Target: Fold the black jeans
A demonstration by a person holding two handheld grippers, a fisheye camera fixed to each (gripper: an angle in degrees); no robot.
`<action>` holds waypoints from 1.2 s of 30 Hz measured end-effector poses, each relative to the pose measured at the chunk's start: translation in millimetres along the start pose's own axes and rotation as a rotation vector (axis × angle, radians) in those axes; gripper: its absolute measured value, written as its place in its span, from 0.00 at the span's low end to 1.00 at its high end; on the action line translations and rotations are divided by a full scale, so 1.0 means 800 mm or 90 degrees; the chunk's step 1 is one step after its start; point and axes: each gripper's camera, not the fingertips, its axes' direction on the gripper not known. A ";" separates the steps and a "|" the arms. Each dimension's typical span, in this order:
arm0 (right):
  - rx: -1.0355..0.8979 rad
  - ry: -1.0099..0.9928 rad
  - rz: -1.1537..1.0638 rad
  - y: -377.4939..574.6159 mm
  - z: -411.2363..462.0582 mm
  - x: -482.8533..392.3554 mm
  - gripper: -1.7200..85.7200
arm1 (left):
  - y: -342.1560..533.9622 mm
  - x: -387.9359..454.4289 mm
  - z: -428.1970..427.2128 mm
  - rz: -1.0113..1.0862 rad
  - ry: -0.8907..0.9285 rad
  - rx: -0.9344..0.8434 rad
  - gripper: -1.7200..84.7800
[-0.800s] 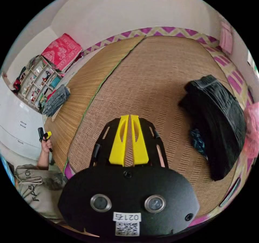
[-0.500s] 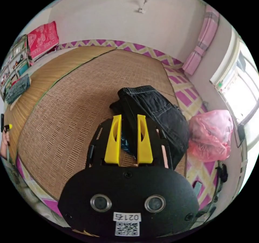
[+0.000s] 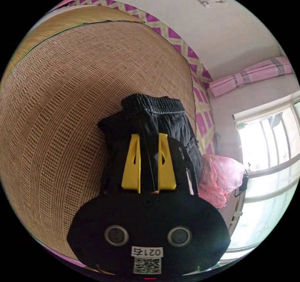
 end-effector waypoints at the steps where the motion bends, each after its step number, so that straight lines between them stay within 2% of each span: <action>1: -0.006 0.004 0.014 -0.002 0.001 0.001 0.09 | 0.000 0.001 -0.002 0.001 0.000 0.003 0.01; 4: 0.006 -0.088 0.158 0.007 -0.012 0.046 0.08 | 0.000 0.003 -0.008 0.004 0.003 0.012 0.01; 8: 0.143 -0.240 0.397 0.087 -0.073 0.152 0.08 | 0.001 0.004 -0.017 0.003 0.008 0.031 0.01; 11: 0.234 -0.288 0.442 0.139 -0.145 0.198 0.08 | 0.002 0.007 -0.023 0.008 0.009 0.039 0.01; 19: 0.411 -0.309 0.328 0.173 -0.410 0.212 0.08 | 0.006 0.008 -0.039 0.011 0.031 0.049 0.01; 26: 0.520 -0.353 0.211 0.103 -0.626 0.116 0.08 | 0.017 0.000 -0.066 0.006 0.110 0.100 0.01; 30: 0.556 -0.390 0.168 0.046 -0.718 0.046 0.08 | 0.023 0.042 -0.080 0.061 0.125 0.107 0.01; 33: 0.592 -0.458 0.142 0.011 -0.790 -0.014 0.08 | 0.025 0.089 -0.093 0.113 0.117 0.104 0.01; 36: 0.627 -0.583 0.157 -0.008 -0.845 -0.045 0.08 | 0.027 0.121 -0.118 0.130 0.093 0.142 0.01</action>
